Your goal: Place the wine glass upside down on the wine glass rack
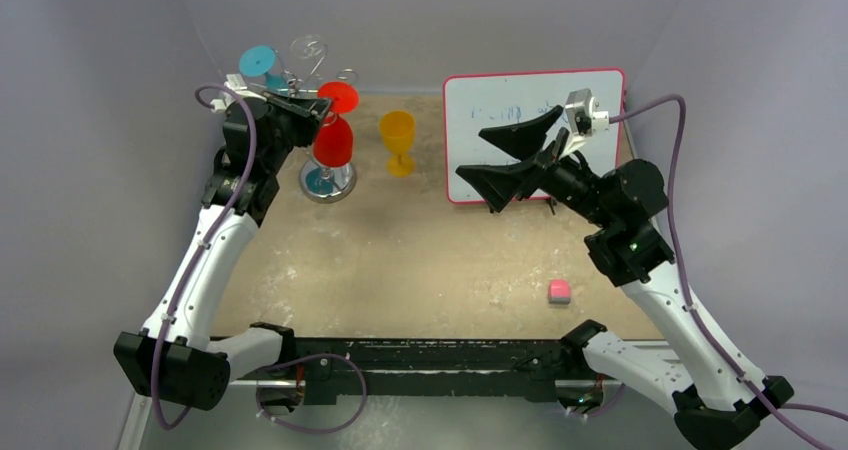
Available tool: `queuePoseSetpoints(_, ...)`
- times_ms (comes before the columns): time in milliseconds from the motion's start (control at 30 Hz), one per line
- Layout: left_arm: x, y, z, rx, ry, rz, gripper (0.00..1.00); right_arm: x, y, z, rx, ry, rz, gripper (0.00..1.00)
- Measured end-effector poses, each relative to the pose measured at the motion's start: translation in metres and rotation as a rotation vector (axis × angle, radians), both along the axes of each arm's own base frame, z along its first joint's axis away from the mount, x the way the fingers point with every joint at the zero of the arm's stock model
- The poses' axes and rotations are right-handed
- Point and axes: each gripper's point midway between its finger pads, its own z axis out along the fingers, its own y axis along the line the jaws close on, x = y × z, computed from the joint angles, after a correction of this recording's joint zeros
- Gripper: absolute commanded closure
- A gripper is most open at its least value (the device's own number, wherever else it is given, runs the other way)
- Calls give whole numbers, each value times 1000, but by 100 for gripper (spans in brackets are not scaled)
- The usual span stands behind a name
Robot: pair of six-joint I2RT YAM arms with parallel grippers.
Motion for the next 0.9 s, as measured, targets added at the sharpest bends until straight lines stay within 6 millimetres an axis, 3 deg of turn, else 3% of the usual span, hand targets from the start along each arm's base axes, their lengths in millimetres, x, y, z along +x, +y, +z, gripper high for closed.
queuePoseSetpoints(900, 0, 19, 0, -2, 6, 108, 100, -2, -3, -1, -6, 2, -9, 0)
